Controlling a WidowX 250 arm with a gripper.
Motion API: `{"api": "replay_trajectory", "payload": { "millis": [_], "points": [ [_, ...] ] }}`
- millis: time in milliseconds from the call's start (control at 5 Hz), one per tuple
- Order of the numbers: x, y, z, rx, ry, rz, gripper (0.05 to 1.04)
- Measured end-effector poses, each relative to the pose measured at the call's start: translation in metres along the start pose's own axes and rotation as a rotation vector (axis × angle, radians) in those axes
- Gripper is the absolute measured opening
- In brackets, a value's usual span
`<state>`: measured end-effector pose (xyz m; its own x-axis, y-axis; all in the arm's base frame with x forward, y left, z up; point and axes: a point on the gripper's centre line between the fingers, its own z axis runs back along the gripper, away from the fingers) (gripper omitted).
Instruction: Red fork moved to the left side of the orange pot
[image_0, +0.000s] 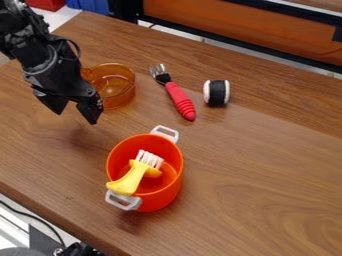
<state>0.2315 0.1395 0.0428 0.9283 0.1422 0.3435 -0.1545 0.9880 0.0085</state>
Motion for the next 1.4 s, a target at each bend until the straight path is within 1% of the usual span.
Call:
{"api": "replay_trajectory", "payload": {
  "millis": [200,400,600,800,1000,1200,1400],
  "points": [
    [-0.004,-0.002,-0.004,-0.011,0.02,0.014,1.001],
    [0.001,-0.015,-0.004,-0.029,0.039,0.099,1.001],
    [0.018,-0.031,0.002,-0.047,0.053,0.224,1.001],
    [0.036,-0.055,0.008,-0.054,0.073,0.464,1.001],
    [0.053,-0.077,0.004,-0.051,0.143,0.649,1.001],
    [0.066,-0.091,-0.009,0.012,0.233,0.811,1.001],
    [0.072,-0.097,-0.021,0.001,0.263,0.914,0.97]
  ]
}}
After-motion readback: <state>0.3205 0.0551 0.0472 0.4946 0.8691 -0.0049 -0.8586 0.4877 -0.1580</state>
